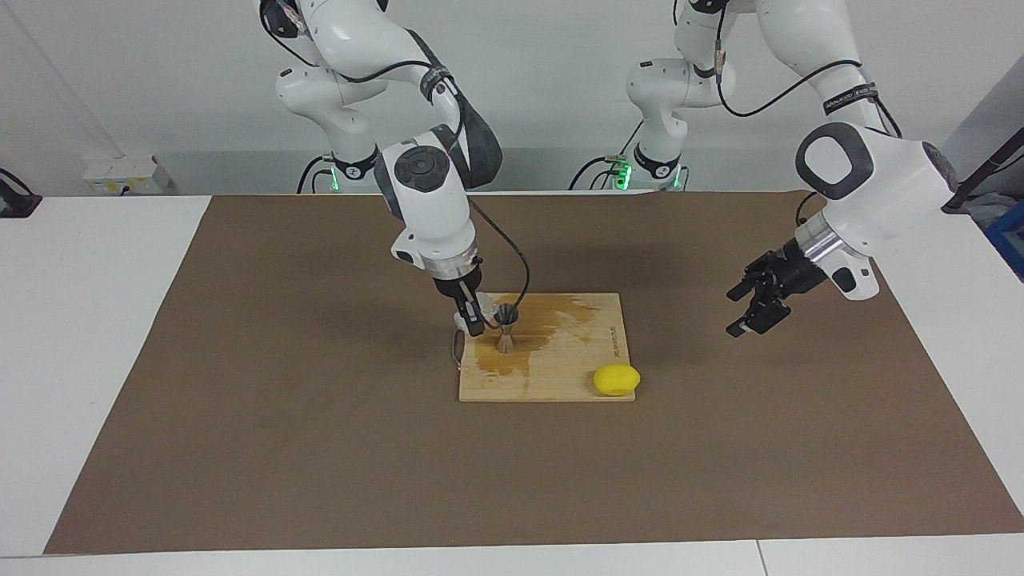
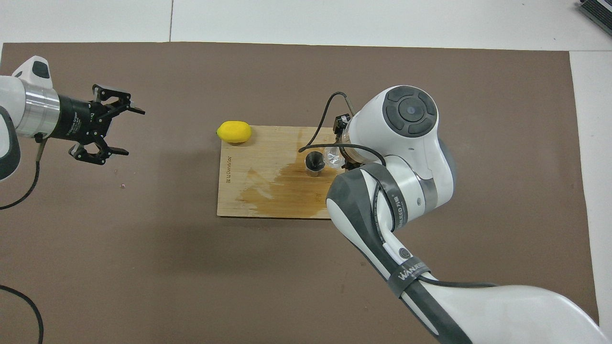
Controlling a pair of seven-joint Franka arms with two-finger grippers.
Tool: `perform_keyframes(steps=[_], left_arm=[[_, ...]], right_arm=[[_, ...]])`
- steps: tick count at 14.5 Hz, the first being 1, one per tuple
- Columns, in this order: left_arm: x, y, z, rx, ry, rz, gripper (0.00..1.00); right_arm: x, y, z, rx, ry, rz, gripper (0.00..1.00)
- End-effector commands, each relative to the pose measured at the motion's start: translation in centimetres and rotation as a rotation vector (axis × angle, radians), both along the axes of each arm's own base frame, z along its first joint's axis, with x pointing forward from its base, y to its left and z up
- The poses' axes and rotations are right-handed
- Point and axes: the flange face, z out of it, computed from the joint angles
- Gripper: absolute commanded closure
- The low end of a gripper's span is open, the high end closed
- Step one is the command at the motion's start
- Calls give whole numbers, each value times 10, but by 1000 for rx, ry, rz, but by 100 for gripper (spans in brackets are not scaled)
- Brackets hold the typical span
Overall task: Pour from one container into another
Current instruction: 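Move the right gripper's glass over the cup while the left gripper retreats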
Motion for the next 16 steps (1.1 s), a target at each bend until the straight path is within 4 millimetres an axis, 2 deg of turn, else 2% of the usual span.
perform_keyframes(steps=[1,4,8,12,16], left_arm=[[8,14,11,90,-66,-241,0],[8,19,24,212,-127,-474,0],[-2,24,36,324,-121,-737,0],[-21,26,65,341,-132,-938,0],[-48,31,108,329,-166,-962,0]], right_arm=[[-2,13,4,-35,-34,20,80],[-3,14,6,-82,-62,53,80],[-4,21,10,-115,-94,87,81],[-9,33,10,-153,-129,134,81],[-13,40,9,-195,-154,173,81]])
